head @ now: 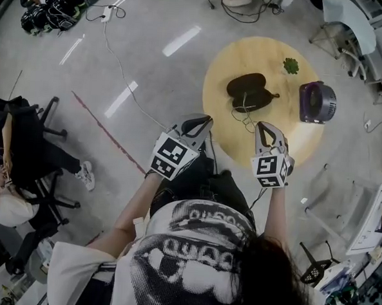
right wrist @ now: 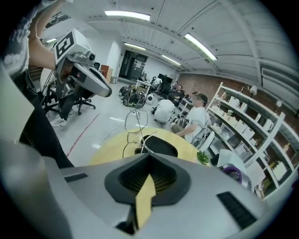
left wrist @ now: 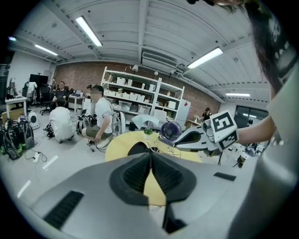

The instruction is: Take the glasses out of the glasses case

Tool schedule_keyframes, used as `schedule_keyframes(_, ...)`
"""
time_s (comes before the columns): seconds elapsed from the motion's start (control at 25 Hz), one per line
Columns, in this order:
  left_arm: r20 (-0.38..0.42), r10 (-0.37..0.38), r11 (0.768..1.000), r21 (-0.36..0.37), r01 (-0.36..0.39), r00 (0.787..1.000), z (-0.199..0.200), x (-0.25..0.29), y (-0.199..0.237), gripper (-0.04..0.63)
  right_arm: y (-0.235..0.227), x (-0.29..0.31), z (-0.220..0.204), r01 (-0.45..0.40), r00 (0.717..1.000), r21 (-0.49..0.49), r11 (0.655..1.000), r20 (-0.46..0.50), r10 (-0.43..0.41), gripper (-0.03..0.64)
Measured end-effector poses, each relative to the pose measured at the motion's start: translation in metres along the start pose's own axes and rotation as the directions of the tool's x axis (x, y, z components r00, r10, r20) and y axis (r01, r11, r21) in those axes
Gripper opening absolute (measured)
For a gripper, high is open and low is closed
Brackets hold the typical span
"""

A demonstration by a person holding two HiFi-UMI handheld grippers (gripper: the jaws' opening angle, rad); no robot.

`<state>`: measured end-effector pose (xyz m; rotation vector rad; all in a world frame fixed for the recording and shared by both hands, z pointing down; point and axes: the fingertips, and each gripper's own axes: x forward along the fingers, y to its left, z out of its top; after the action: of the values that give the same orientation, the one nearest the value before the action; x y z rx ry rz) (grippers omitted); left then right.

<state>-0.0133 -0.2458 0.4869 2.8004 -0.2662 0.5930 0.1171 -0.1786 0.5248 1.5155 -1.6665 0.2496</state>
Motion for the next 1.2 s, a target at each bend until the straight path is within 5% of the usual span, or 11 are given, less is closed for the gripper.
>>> schedule_keyframes(0.44, -0.008, -0.017, 0.998, 0.055, 0.018, 1.000, -0.003, 0.012, -0.041, 0.021, 0.014, -0.056, -0.039, 0.011, 1.000, 0.078, 0.997, 0.005, -0.012, 0.000)
schedule_keyframes(1.2, 0.025, 0.061, 0.996, 0.066, -0.062, 0.998, -0.027, -0.031, -0.187, 0.021, 0.062, -0.173, -0.115, -0.040, 0.995, 0.099, 0.994, 0.096, 0.030, 0.000)
